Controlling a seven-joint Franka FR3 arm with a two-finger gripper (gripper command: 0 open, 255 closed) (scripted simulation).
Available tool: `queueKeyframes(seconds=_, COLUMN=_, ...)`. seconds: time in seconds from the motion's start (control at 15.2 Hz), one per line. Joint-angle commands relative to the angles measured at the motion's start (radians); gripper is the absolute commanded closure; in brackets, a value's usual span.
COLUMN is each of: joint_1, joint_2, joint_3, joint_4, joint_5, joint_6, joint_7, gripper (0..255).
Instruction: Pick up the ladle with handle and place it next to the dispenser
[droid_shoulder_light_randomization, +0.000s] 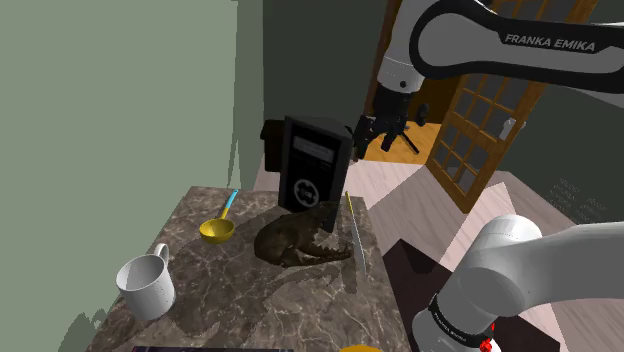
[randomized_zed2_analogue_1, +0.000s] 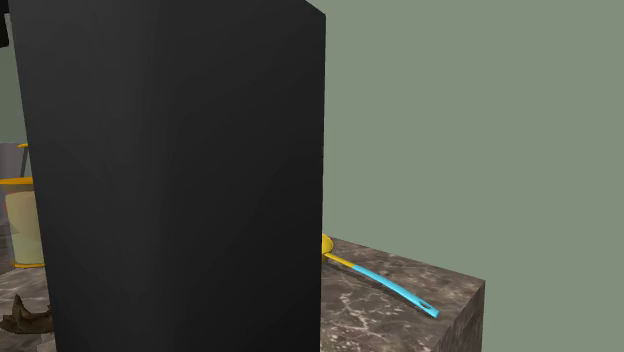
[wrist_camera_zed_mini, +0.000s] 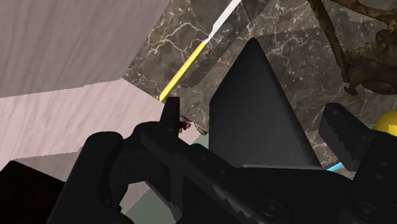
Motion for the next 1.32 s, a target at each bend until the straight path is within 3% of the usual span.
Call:
queueKeyframes(seconds=0.0, joint_1=0.0, joint_2=0.0, joint_3=0.0, joint_4=0.0, joint_5=0.0, joint_6=0.0, joint_7=0.0, gripper=0)
queueKeyframes(seconds=0.79, joint_1=-0.006, joint_2=0.302, joint_3=0.217, joint_4=0.016, joint_5=0.15, joint_6=0.283, joint_7=0.359, gripper=0)
queueKeyframes(seconds=1.25, joint_1=-0.041, joint_2=0.55, joint_3=0.342, joint_4=0.123, joint_5=0.162, joint_6=0.434, joint_7=0.567, gripper=0)
